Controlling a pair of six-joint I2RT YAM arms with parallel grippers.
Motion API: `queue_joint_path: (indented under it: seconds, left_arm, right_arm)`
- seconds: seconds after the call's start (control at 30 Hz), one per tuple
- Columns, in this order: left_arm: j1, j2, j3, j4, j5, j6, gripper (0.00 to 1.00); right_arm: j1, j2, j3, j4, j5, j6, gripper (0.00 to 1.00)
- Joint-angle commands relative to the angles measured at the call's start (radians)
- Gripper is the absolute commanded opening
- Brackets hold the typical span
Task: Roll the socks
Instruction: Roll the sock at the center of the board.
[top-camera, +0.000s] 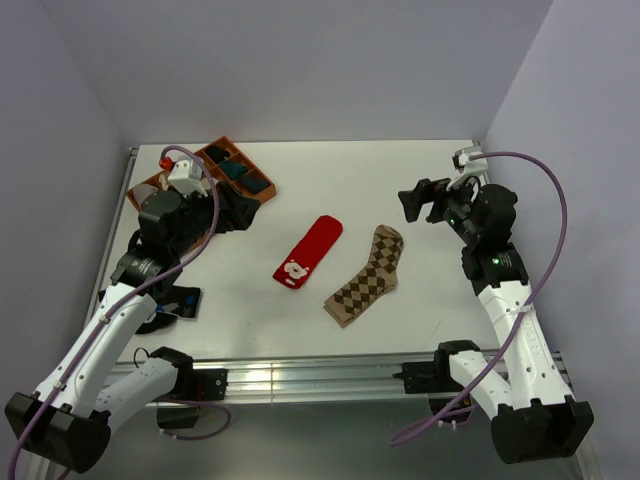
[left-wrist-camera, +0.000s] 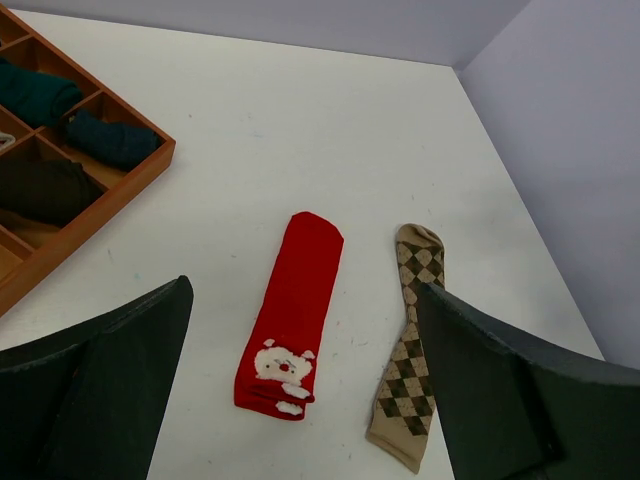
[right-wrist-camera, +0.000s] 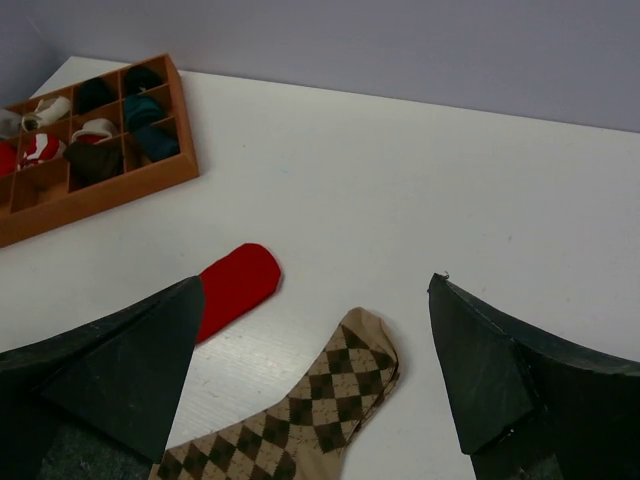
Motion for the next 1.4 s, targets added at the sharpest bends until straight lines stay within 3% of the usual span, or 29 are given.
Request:
queue_joint_path:
  seconds: [0.0, 0.17, 0.27, 0.43, 0.63, 0.97, 1.37]
  left_arm:
    - [0.003, -0.009, 0.005, 0.035, 0.013, 0.014, 1.00]
    - [0.003, -0.006, 0.007, 0.035, 0.013, 0.015, 1.00]
    - [0.003, -0.004, 0.010, 0.024, -0.019, 0.018, 0.99]
    - [0.018, -0.016, 0.005, 0.003, -0.113, 0.009, 0.99]
    - [0.078, -0.021, 0.016, -0.031, -0.219, -0.012, 0.99]
    - [0.202, -0.036, 0.000, -0.036, -0.248, -0.072, 0.95]
    - [0.224, -0.024, -0.003, -0.028, -0.208, -0.078, 0.96]
  right_arm:
    - [0.004, -0.007, 0.006, 0.024, -0.009, -0.021, 1.00]
    - [0.006, 0.016, 0.005, 0.015, -0.025, -0.044, 1.00]
    - [0.085, 0.080, 0.045, -0.002, 0.063, -0.078, 0.96]
    - [0.430, 0.312, 0.154, -0.074, 0.196, -0.196, 0.77]
    - [0.662, 0.628, 0.272, -0.057, 0.233, -0.253, 0.61]
    - [0.882, 0.926, 0.387, -0.069, 0.320, -0.282, 0.56]
    - [0.925, 1.038, 0.438, -0.126, 0.365, -0.273, 0.63]
